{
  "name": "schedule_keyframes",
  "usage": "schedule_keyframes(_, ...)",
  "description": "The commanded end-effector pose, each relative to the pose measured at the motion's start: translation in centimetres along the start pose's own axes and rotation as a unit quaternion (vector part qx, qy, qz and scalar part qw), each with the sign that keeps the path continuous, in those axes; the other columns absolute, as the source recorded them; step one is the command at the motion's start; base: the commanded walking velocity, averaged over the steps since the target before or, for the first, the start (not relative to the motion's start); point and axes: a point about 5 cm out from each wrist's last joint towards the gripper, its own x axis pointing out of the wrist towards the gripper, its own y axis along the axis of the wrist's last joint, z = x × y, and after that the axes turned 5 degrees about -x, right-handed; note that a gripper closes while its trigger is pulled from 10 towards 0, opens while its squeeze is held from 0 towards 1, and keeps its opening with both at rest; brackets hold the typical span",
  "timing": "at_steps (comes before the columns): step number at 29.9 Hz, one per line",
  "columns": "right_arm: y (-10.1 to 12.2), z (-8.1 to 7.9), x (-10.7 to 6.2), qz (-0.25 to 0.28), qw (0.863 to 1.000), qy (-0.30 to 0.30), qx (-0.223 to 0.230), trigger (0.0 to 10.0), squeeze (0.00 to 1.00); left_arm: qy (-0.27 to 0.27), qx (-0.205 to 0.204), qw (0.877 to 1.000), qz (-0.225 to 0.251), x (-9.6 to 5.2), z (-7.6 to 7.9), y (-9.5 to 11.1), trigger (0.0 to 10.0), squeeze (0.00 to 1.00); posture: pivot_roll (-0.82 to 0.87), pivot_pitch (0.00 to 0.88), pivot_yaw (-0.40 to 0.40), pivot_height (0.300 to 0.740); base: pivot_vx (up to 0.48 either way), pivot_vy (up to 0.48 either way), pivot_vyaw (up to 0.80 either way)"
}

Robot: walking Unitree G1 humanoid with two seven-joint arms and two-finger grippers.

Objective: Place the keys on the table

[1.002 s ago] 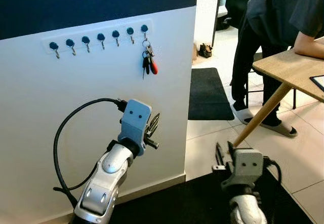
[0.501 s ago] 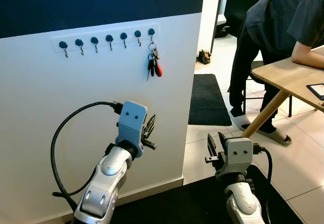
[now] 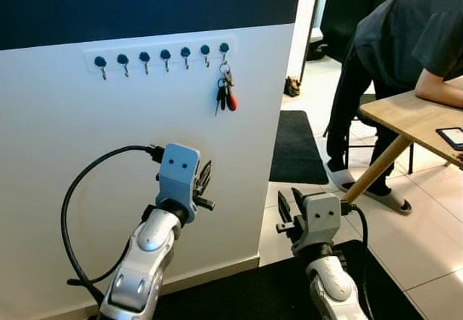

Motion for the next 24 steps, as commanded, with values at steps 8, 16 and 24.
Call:
schedule_keyframes(8, -1.31, -0.89, -0.59, -0.028, 0.999, 0.017, 0.006, 10.0, 0.0, -0.004, -0.005, 1.0, -0.01, -0.26, 0.67, -0.41, 10.0, 0.0, 0.1, 0.09, 0.058, 0.74, 0.0, 0.0, 0.0)
schedule_keyframes(16, -1.17, -0.93, -0.39, -0.026, 1.0, 0.015, 0.008, 10.0, 0.0, 0.008, 0.004, 1.0, -0.016, 0.05, 0.17, -0.66, 10.0, 0.0, 0.09, 0.078, 0.057, 0.74, 0.0, -0.24, 0.0)
schedule_keyframes(24, -1.15, -0.94, -0.28, -0.025, 0.999, 0.017, 0.009, 10.0, 0.0, 0.021, 0.006, 0.999, -0.025, 0.09, -0.19, -0.95, 10.0, 0.0, 0.1, 0.085, 0.053, 0.74, 0.0, -0.458, 0.0)
